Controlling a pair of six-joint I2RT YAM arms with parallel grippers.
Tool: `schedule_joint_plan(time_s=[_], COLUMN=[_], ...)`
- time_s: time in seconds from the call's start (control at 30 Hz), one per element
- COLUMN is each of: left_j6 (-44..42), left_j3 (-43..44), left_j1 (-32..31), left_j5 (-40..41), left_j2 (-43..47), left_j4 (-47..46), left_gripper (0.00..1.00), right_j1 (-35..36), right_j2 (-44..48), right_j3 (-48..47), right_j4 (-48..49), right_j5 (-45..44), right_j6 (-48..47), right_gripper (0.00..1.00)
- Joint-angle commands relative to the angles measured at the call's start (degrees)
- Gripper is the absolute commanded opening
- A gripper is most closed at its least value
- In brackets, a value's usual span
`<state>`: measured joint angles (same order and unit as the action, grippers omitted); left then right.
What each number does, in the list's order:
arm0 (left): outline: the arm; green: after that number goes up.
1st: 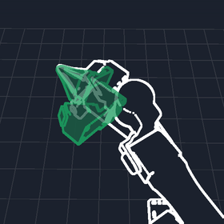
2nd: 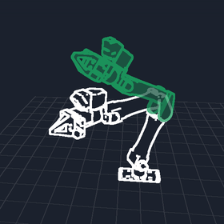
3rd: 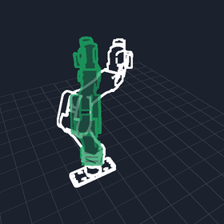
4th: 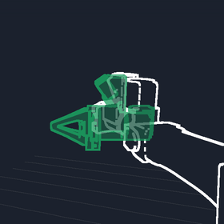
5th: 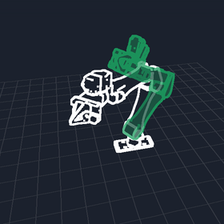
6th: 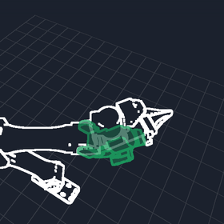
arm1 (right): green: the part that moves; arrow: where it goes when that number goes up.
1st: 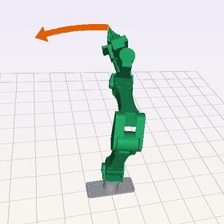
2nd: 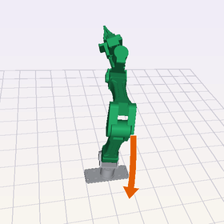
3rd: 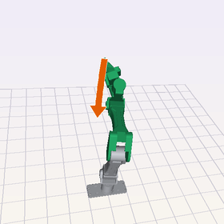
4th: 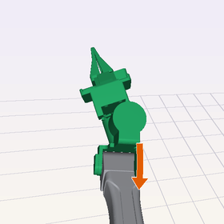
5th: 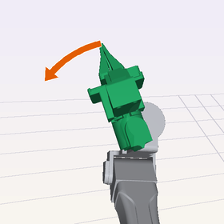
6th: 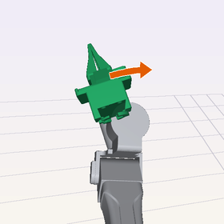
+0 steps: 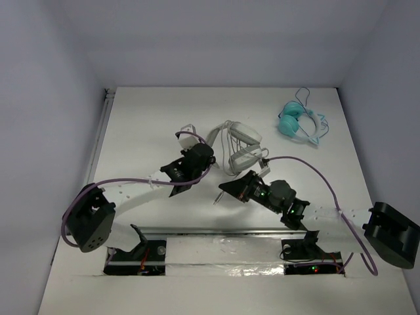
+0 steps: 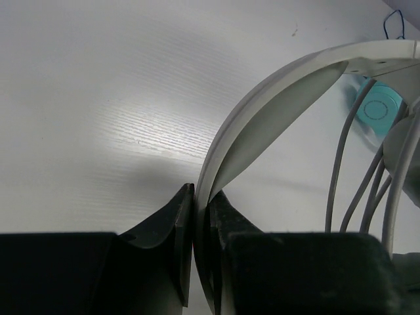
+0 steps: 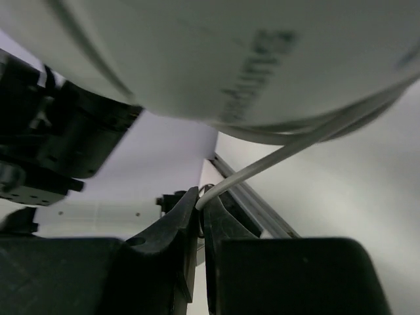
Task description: Wrap the headphones
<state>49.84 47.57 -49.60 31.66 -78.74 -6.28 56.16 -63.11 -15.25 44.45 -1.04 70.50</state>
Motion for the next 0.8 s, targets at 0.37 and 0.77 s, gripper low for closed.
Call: schedule_joint_plan(time_s=[0.37, 0.77], left_j6=[4.2, 4.8], left_j3=[-6.8, -7.8], left_j1=[-6.9, -8.6], left_j5=[10.3, 11.3], left_j2=[3.1, 0.5], left_j4=[-7.4, -5.8], left_gripper=[0.0, 0.0], right_j1=[1.4, 1.4], right_j2=[-2.0, -17.1], right_j3=[-3.6, -1.9], right_j4=[11.1, 23.7], right_j5=[-16.4, -28.2], right_j6=[15.1, 29.3], right_gripper=[0.14, 0.16])
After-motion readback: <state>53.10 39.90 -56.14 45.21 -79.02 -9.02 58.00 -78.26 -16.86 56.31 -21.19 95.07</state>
